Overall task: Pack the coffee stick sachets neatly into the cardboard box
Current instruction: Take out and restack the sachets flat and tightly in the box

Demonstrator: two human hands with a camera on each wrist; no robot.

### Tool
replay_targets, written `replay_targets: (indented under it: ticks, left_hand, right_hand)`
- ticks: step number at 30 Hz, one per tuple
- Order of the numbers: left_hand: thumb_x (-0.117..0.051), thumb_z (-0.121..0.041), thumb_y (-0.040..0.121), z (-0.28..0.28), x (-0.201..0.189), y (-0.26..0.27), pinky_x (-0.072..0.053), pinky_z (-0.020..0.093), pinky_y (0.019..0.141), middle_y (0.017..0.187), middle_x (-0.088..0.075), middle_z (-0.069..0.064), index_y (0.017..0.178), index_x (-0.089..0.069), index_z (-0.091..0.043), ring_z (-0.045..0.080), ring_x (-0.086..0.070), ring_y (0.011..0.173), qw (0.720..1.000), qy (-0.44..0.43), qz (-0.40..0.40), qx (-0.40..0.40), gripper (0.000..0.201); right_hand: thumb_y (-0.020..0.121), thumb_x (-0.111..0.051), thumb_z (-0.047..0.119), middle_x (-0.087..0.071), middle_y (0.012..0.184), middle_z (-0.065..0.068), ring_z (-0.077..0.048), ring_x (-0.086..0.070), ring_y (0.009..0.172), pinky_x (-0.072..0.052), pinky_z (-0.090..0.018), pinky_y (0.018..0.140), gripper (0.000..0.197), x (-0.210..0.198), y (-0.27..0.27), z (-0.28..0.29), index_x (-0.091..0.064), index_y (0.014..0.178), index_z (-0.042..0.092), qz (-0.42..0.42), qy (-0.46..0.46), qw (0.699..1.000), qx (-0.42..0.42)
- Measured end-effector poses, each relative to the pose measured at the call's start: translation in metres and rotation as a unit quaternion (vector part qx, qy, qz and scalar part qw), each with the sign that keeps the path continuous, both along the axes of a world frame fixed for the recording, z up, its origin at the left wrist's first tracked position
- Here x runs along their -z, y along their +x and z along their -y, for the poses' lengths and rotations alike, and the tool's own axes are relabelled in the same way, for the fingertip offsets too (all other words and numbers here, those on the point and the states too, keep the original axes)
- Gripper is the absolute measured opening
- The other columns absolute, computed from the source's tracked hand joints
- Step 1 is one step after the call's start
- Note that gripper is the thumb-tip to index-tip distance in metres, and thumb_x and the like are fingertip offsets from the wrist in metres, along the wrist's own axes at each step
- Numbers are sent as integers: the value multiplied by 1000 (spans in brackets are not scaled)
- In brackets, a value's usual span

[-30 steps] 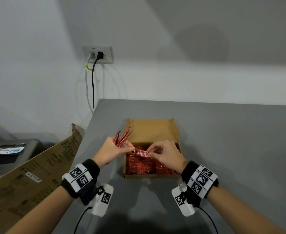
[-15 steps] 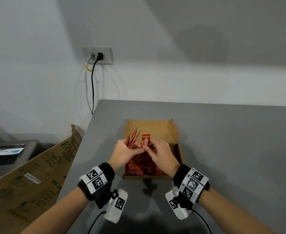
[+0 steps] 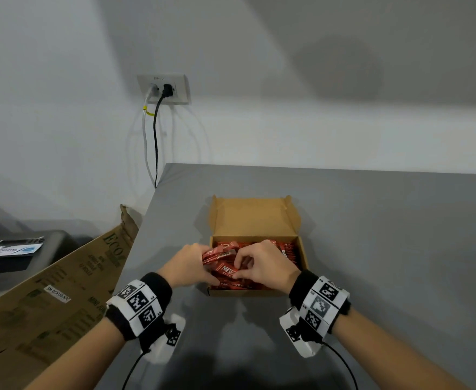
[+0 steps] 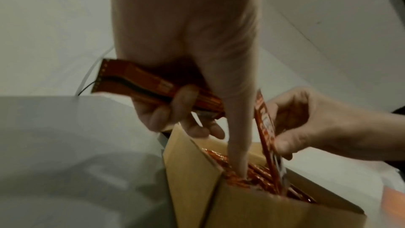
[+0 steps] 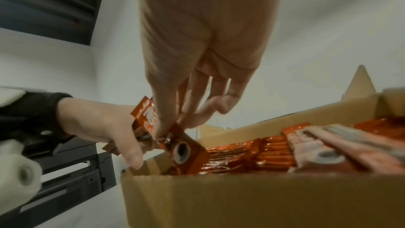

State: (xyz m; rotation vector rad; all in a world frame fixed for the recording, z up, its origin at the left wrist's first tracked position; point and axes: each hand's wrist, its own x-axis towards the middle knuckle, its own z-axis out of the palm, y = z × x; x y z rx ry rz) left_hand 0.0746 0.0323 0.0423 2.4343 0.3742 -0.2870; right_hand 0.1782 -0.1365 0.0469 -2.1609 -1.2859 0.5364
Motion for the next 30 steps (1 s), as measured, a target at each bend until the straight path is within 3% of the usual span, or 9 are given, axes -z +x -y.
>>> replay_targets:
  ticks: [4, 8, 12, 18, 21, 23, 25, 28, 30]
  left_hand:
    - [-78, -50, 64, 10, 10, 3, -48, 29, 79, 102, -59, -2, 102, -63, -22, 18, -60, 92, 990, 136, 15, 23, 50]
    - [-75, -51, 65, 13, 17, 6, -50, 31, 82, 107, -55, -5, 108, -61, -23, 17, -59, 96, 986, 159, 34, 26, 53]
    - [-73, -49, 66, 17, 19, 6, -49, 30, 82, 109, -54, -7, 108, -61, -25, 16, -59, 96, 986, 160, 40, 9, 50]
    - [-67, -44, 76, 17, 19, 6, -49, 31, 82, 111, -53, -4, 106, -61, -20, 18, -59, 96, 984, 165, 60, 24, 38]
    - [-68, -38, 77, 15, 16, 7, -48, 26, 76, 98, -55, -6, 96, -62, -21, 15, -59, 88, 991, 129, 41, 16, 26]
    - [-70, -28, 75, 8, 11, 9, -44, 23, 66, 78, -56, -6, 76, -59, -20, 18, -60, 77, 995, 95, 29, -11, 14]
    - [-70, -18, 74, 0, 9, 10, -38, 19, 57, 62, -54, -7, 60, -48, -22, 18, -59, 66, 996, 54, 39, -52, 27]
    - [-80, -22, 68, 0, 6, 8, -41, 13, 54, 59, -59, -9, 56, -52, -24, 7, -57, 56, 999, -7, 25, -27, 30]
    - [-81, -23, 66, 3, 9, 8, -47, 20, 58, 61, -61, -6, 56, -55, -23, 10, -58, 58, 1000, -3, -8, 2, 28]
  right_hand:
    - [74, -78, 21, -67, 81, -1, -11, -65, 74, -56, -25, 77, 14, 2, 4, 4, -70, 81, 12, -76, 18, 997, 14]
    - [78, -74, 13, -70, 86, -5, -14, -68, 77, -58, -28, 75, 12, 6, 3, 10, -72, 89, 7, -88, 9, 996, 3]
    - [75, -76, 9, -67, 75, -1, -13, -67, 71, -57, -23, 69, 8, 3, -2, 11, -70, 80, 11, -96, 120, 987, 43]
    - [82, -68, 9, -72, 93, -11, -17, -67, 84, -49, -15, 77, 12, 4, -7, 2, -71, 92, 4, -17, -48, 996, -76]
    - [85, -63, 10, -70, 100, -13, -26, -63, 93, -49, -27, 86, 15, 1, -11, -4, -72, 95, 5, 60, -110, 987, -96]
    - [83, -61, 8, -69, 99, -14, -28, -63, 92, -50, -34, 86, 14, 2, -13, -10, -72, 92, 5, 92, -130, 982, -104]
    - [81, -61, 4, -70, 94, -13, -30, -64, 89, -52, -37, 83, 13, 3, -14, -15, -72, 87, 6, 106, -142, 979, -105]
    - [78, -59, 1, -69, 90, -16, -33, -63, 85, -51, -35, 76, 13, 2, -15, -20, -71, 83, 4, 116, -155, 976, -104]
    - [78, -59, 1, -67, 92, -19, -35, -61, 86, -50, -36, 74, 11, 0, -15, -23, -70, 82, 2, 124, -168, 972, -108]
